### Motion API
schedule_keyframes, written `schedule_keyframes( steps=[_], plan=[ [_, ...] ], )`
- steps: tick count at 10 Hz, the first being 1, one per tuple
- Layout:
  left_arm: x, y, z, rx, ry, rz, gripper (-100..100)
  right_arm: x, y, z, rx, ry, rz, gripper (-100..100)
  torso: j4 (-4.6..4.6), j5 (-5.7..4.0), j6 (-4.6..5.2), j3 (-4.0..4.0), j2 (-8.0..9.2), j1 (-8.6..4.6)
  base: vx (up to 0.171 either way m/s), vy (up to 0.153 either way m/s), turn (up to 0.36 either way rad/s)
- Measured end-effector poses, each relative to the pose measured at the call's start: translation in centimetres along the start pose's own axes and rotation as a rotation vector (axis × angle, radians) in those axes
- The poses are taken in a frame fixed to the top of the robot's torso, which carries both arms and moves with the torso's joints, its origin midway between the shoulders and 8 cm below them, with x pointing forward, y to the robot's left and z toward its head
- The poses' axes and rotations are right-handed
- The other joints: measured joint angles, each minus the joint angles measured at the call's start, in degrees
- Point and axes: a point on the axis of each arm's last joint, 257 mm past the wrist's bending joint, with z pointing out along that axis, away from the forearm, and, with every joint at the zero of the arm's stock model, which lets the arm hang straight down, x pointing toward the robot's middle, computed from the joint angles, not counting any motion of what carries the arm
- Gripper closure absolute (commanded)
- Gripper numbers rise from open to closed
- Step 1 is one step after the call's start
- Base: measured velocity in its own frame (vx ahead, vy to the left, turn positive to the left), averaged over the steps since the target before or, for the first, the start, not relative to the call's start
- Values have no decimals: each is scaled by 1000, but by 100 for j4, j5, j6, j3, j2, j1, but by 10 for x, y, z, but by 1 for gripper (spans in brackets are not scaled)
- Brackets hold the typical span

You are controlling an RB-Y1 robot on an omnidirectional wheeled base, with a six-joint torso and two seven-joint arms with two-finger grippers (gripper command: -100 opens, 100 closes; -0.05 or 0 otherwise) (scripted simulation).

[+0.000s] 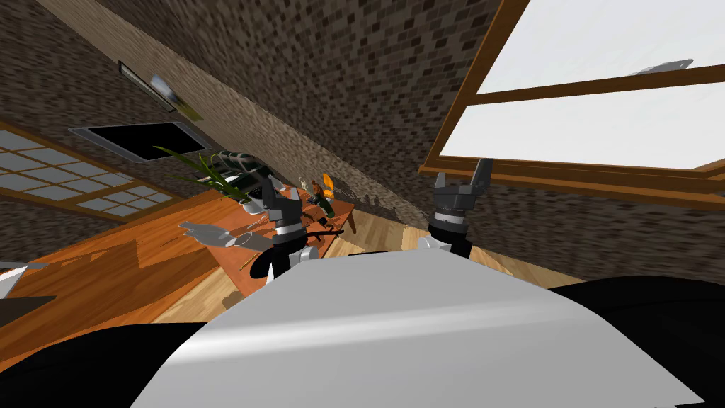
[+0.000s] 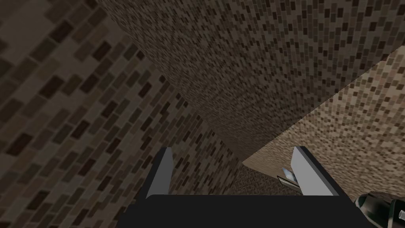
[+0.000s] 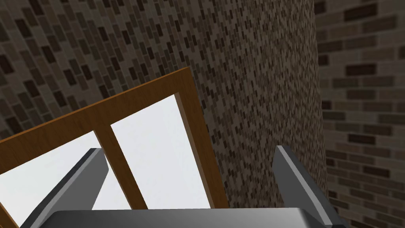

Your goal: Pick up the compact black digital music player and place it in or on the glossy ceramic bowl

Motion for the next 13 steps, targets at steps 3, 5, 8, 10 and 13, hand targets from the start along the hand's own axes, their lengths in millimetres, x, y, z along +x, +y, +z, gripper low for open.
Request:
schedule_keyframes(
  steps=[3,5,8,10,13],
  plan=[
    [6,30,-4,-81,40,-17,-100,0,0,0,0,0,0,0,-1,-1,0,-1,-2,-5,2,-17,43],
    [7,59,-6,-156,64,-33,-100,0,0,0,0,0,0,0,-1,-1,0,-3,-5,-4,11,-16,48],
    [7,99,-18,-276,88,-58,-100,0,0,0,0,0,0,0,-1,-1,0,-3,-5,-4,13,-13,26],
    [7,120,-27,-340,96,-67,-100,0,0,0,0,0,0,0,-1,-1,0,-3,-5,-2,12,-8,19],
    [1,149,-34,-437,103,-81,-100,0,0,0,0,0,0,0,-2,-1,0,-4,-7,-1,21,-11,24]
  ],
)
